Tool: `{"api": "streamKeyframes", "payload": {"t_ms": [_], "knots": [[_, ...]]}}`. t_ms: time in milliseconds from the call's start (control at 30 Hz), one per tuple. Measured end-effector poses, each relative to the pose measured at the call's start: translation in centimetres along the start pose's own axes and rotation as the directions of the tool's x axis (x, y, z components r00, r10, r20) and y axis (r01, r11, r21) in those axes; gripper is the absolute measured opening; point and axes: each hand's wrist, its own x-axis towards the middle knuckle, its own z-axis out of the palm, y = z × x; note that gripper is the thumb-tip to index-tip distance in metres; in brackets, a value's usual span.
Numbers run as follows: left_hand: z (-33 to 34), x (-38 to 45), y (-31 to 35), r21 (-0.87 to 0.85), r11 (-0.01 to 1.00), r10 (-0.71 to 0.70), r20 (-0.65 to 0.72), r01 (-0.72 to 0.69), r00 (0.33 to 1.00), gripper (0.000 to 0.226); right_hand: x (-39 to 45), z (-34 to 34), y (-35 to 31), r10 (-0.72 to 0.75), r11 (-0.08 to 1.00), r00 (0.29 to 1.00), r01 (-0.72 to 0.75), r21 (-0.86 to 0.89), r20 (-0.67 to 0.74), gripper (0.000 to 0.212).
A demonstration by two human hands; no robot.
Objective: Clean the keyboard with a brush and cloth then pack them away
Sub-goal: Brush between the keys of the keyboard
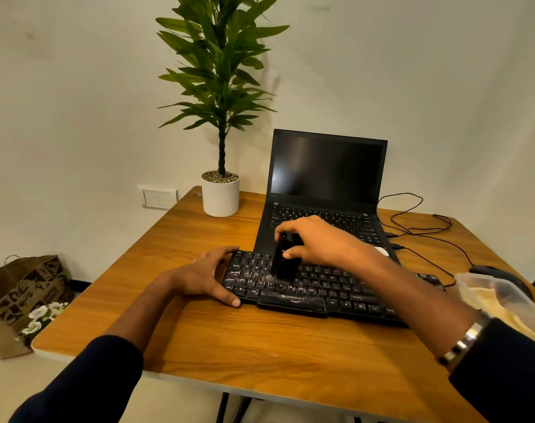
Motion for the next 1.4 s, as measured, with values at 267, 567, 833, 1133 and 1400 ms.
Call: {"api": "streamKeyframes", "payload": {"t_ms": [267,567,833,1133,1400], "knots": [[0.0,0.0,0.1,0.003,1.000,-0.019,-0.004,0.020,1.000,0.133,0.5,-1.6,-0.7,-0.006,0.986,0.998,0.017,-0.166,0.065,0.035],[0.0,-0.1,0.2,0.032,0.999,-0.019,-0.012,0.019,1.000,0.132,4.2,1.8,-5.1,-0.139,0.990,0.990,0.138,-0.038,-0.024,0.042],[0.0,-0.4,0.8,0.035,0.999,-0.013,-0.010,0.013,1.000,0.128,4.4,2.5,-5.2,-0.131,0.967,0.979,0.161,0.196,-0.157,0.038],[-0.1,-0.4,0.4,0.025,1.000,0.007,-0.014,-0.006,1.000,0.132,3.7,0.6,-4.1,-0.065,0.997,0.998,0.064,-0.041,-0.012,0.046],[0.0,-0.5,0.7,0.031,0.999,0.021,-0.023,-0.021,1.000,0.123,4.0,2.9,-5.2,-0.127,0.982,0.985,0.141,0.123,-0.120,0.040]]}}
